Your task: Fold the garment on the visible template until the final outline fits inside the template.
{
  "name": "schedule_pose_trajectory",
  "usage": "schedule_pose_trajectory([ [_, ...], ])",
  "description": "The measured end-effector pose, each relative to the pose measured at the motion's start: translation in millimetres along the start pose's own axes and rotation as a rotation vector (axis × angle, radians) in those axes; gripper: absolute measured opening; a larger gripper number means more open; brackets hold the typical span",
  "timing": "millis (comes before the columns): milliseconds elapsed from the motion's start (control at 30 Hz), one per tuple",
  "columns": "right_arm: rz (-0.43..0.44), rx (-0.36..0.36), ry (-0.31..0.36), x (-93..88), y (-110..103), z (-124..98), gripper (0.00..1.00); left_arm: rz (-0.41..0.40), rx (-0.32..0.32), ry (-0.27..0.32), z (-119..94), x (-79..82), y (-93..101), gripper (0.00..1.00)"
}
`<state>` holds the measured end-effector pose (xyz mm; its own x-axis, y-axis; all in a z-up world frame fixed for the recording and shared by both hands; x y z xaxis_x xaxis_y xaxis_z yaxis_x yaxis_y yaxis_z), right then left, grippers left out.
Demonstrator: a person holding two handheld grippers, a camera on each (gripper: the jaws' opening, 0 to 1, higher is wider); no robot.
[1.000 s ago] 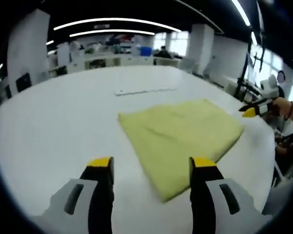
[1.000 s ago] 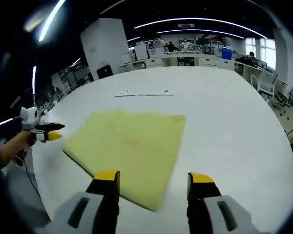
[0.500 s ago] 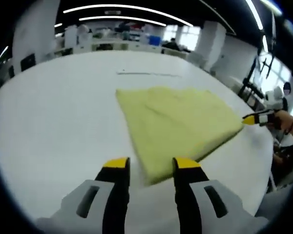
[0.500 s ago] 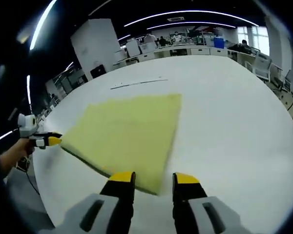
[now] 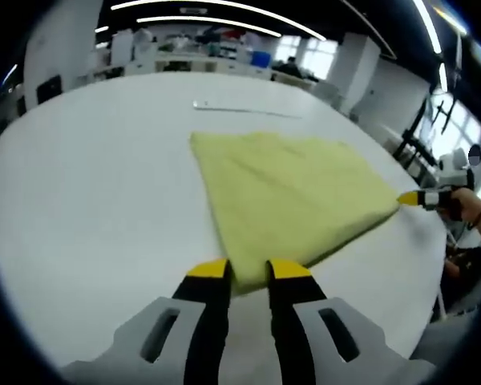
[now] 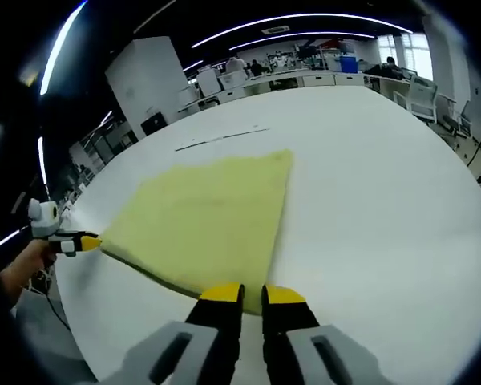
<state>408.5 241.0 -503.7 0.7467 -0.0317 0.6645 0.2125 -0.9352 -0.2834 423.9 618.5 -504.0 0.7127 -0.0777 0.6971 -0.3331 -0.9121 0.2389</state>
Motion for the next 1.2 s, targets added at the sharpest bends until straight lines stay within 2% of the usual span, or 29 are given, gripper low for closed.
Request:
schedule_pose_trajectory([
  [133, 0.0, -0.004, -0.002, -0.6, -0.2, -0.6, 0.01, 0.026, -0.001, -0.018, 0.5, 0.3, 1.3, 0.08],
  [233, -0.008, -0.008, -0.006, -1.2, 0.2, -0.4, 0.0, 0.077, 0.011, -0.036, -0.4, 0.0, 0.7, 0.01],
  [300, -0.005, -0.007, -0.007, -1.4, 0.3, -0.6, 0.0, 0.07, 0.008, -0.037, -1.7, 0.7, 1.3, 0.0],
  [633, -0.021, -0.001, -0.031, -7.4, 0.2, -8.2, 0.0, 0.073, -0.001, -0.057, -12.1, -3.6, 2.5, 0.0],
  [933, -0.038, 0.015, -0.062, -17.5, -5.0, -18.4, 0.0, 0.061, -0.011, -0.077, -26.6, -18.4, 6.2, 0.0],
  [1200, -0.044, 0.028, -0.07, -27.2, -9.0, -27.0, 0.0, 0.028, -0.009, -0.069, -37.8, -27.8, 9.6, 0.0],
])
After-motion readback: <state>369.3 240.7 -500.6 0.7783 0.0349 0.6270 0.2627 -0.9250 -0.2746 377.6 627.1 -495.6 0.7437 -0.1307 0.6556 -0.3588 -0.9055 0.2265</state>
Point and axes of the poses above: the point that each gripper's makers call its tool centre point, and the gripper's own axes: z roughly forward along the fingers, y roughly to its right, x roughly out of its top, the point moved 4 cm from there along -z, roughly backward along the fingers, and after that the axes turned 1 degree about -z, right-handed, at the moved point
